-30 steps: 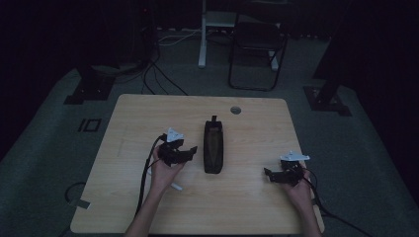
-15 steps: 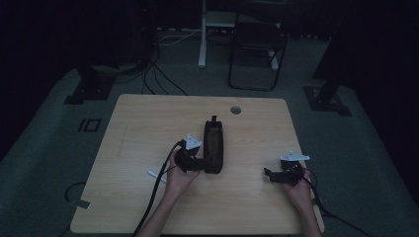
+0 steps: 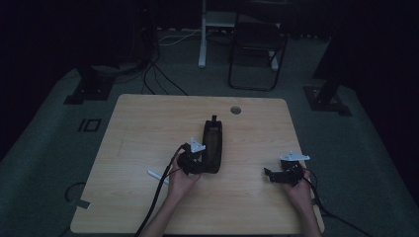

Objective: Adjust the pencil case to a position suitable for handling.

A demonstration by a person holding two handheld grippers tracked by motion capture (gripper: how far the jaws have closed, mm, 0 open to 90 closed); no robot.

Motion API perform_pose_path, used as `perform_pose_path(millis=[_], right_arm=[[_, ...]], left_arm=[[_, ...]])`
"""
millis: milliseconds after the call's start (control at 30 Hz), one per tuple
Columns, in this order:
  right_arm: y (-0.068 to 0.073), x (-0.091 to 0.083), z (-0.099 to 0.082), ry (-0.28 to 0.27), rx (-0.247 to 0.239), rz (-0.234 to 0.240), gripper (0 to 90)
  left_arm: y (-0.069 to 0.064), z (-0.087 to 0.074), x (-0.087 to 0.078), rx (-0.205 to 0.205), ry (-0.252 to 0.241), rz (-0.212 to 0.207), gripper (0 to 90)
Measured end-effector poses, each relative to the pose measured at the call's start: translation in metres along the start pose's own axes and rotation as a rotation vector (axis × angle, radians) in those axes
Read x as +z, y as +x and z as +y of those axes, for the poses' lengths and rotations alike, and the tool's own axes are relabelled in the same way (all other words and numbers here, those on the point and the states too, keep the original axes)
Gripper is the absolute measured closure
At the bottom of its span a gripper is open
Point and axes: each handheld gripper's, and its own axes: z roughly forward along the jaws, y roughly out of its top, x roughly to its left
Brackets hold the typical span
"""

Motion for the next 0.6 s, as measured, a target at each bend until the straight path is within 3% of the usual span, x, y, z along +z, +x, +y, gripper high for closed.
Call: perform_pose_path(millis=[467,600], right_arm=[[0.000,0.000,0.000,-0.001,0.001,0.001,13.2],[0.000,0.000,0.000,0.000,0.001,0.001,13.2]], left_arm=[[0.030,0.001,-0.009,-0.017,0.007,0.077,70.5],[0.041,0.002,-0.011,-0.002,0.012,0.091,74.8]])
